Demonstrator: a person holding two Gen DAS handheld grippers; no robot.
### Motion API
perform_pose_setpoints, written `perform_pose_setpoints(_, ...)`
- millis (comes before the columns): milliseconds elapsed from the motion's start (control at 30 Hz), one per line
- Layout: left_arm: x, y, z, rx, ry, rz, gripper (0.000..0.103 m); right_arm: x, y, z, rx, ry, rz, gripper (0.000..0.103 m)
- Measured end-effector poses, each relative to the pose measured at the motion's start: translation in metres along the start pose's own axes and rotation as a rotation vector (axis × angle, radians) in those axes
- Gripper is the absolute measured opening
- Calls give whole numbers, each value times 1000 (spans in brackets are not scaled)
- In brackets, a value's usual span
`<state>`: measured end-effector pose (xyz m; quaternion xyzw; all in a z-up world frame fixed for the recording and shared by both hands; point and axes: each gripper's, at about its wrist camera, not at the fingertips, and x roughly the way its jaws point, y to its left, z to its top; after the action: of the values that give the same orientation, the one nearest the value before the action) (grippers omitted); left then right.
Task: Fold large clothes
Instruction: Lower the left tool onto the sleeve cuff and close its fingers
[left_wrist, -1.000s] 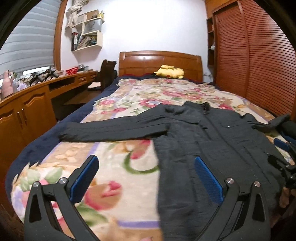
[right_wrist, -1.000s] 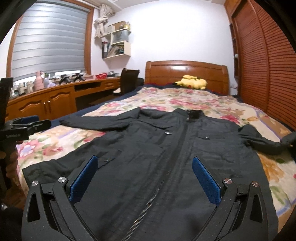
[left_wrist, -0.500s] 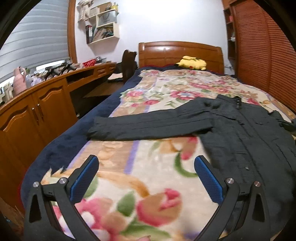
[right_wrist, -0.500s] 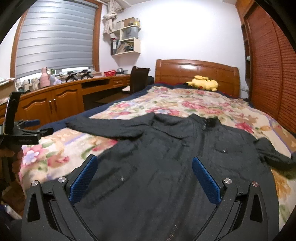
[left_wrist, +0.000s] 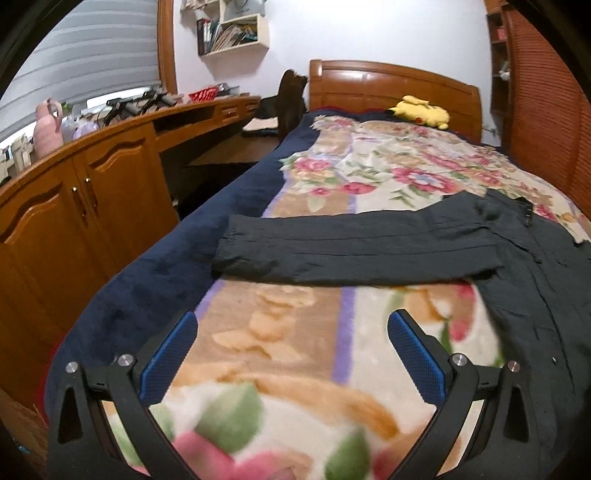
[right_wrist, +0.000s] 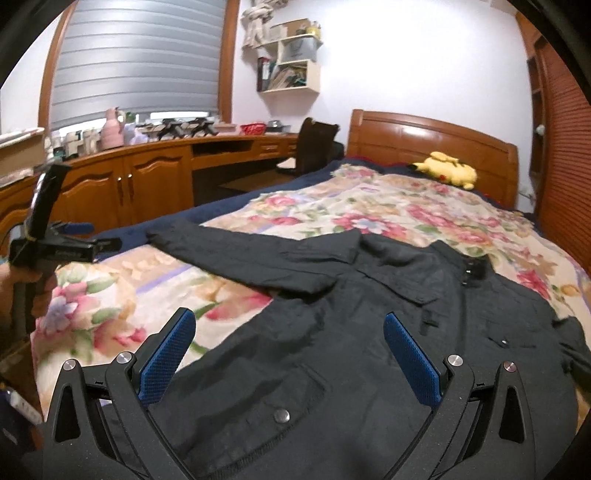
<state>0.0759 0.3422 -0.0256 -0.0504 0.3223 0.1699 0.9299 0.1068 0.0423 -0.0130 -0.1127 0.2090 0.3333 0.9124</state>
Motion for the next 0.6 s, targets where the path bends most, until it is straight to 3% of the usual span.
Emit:
perform_pose_setpoints(267, 47, 11, 12, -66, 46, -56, 103, 29, 5, -12, -12, 75, 46, 103)
perform_pose_setpoints(433, 75, 12, 28, -57, 82, -23, 103, 38, 6, -19, -14, 104, 57, 103)
perform_pose_setpoints(600, 100, 29, 39, -141, 98, 22, 95, 47, 2, -24, 9, 128, 68, 103)
